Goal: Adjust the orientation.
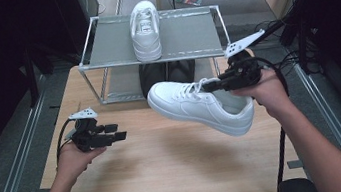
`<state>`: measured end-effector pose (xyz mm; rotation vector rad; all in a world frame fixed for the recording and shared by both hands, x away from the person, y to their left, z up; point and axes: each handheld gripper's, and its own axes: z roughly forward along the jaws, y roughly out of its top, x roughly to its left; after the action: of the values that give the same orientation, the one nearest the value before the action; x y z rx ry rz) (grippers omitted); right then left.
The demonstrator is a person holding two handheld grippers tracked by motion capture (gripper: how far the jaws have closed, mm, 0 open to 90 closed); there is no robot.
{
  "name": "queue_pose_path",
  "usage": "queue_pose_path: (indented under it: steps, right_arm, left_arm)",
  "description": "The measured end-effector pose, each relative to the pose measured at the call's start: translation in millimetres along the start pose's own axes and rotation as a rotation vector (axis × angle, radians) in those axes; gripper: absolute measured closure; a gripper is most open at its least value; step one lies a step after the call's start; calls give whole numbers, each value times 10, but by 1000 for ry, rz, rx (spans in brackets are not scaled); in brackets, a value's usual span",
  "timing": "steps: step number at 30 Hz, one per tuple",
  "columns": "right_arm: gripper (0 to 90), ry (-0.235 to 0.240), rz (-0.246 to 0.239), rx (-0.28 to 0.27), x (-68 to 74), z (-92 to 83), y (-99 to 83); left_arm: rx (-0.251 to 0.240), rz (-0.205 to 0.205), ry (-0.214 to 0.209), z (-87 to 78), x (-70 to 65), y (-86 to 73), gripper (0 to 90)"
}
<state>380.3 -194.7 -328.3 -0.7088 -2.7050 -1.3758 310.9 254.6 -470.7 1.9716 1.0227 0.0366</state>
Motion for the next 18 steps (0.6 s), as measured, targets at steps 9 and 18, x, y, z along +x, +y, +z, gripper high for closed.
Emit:
queue_pose_path:
  steps: [9, 18]
  right_arm:
    - [847, -153, 156, -39, -100, -312, 179]
    - [847, -298, 314, -113, -205, -466, 447]
  left_arm:
    - [-1, 0, -1, 3, -3, 10, 406]
    - [3, 16, -10, 40, -9, 44, 406]
